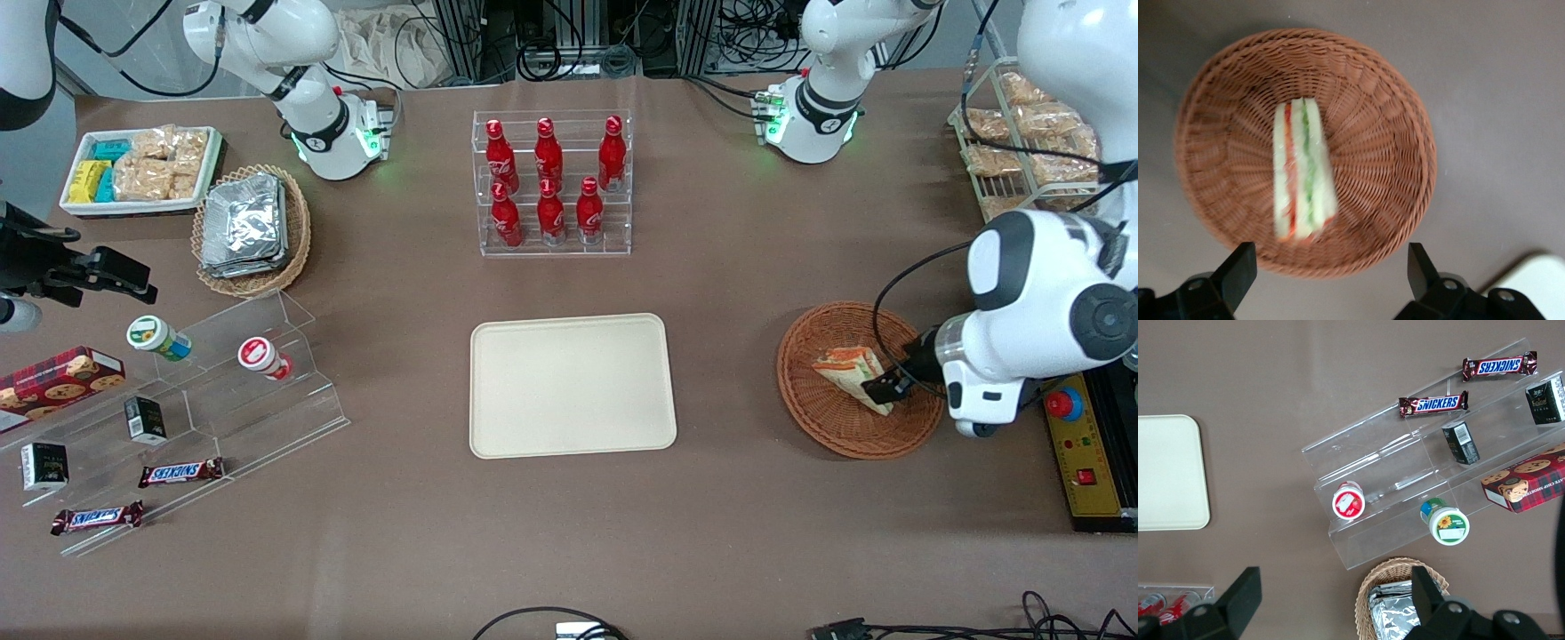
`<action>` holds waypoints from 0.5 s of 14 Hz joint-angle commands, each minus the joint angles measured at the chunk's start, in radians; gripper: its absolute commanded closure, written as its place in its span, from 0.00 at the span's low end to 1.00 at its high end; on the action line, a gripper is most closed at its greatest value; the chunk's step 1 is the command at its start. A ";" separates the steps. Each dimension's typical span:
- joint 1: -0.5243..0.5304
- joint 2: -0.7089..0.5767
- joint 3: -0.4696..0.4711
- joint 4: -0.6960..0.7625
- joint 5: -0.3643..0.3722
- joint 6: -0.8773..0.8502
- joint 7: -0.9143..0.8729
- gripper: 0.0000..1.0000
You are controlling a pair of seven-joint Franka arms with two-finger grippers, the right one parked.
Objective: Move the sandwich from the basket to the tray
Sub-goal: 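Lower the open left gripper over the sandwich in the wicker basket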
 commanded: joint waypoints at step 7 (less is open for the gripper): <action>0.032 0.062 0.054 -0.172 0.023 0.281 -0.062 0.00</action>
